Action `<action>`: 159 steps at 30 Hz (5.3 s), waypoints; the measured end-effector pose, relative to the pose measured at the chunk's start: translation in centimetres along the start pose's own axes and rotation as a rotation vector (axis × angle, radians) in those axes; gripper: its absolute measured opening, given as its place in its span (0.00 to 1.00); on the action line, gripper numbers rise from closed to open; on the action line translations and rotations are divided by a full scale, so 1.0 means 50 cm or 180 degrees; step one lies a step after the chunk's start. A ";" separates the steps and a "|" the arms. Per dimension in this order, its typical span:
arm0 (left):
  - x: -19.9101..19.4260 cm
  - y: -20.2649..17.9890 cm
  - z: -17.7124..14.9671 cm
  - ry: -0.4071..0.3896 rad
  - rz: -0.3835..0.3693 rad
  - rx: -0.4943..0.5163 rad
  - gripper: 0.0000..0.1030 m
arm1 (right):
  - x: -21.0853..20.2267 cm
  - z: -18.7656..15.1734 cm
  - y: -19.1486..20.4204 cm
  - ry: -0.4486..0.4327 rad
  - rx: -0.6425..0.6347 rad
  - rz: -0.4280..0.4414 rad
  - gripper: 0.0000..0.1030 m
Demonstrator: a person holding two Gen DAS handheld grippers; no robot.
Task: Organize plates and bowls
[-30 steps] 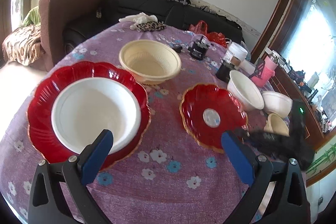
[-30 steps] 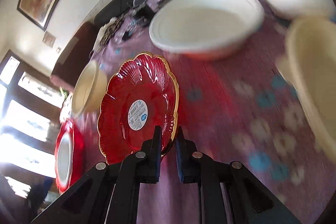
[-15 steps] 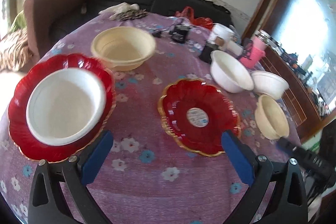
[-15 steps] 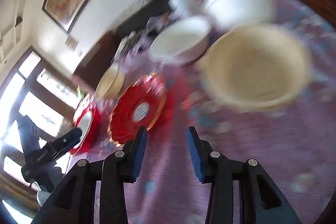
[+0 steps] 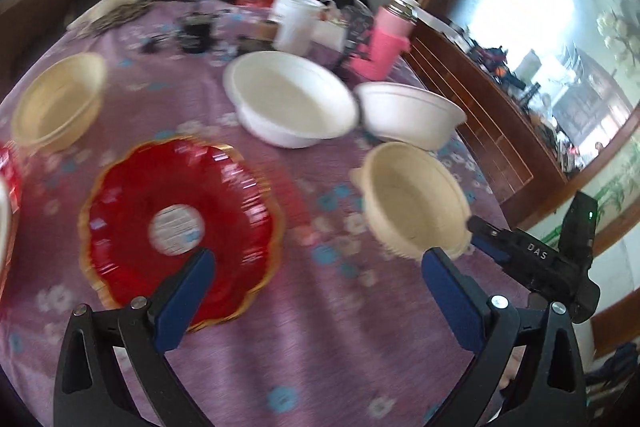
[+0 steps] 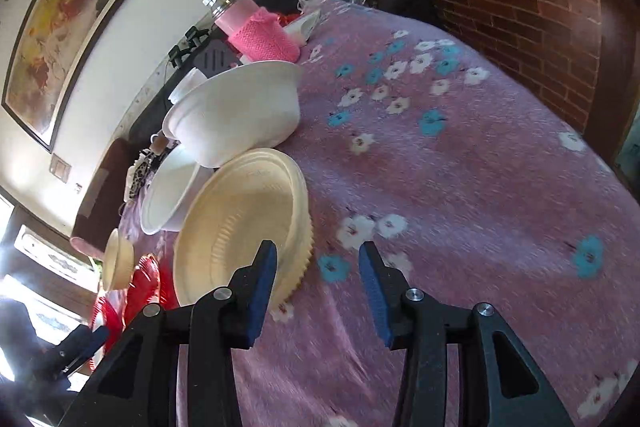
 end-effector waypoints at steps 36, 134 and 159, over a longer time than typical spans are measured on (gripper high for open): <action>0.078 0.291 -0.013 0.0294 0.0830 -0.0649 0.96 | 0.282 -0.191 0.339 0.1137 -0.0688 0.0646 0.45; -0.145 0.161 -0.079 -0.0628 0.0713 -0.0095 1.00 | -0.050 -0.067 0.141 -0.0247 -0.0988 -0.0151 0.59; 0.018 0.179 -0.040 -0.0046 0.0488 -0.0248 1.00 | -0.008 0.023 0.050 -0.0420 -0.0613 -0.0434 0.60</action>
Point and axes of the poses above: each gripper's, at about its wrist camera, not at the fingertips, and x roughly the way its jaws point, y to its left, z to its top, the point moved 3 cm from there along x, roughly the way its jaws point, and after that the axes turned 7 degrees about z, right-handed, at the moved point
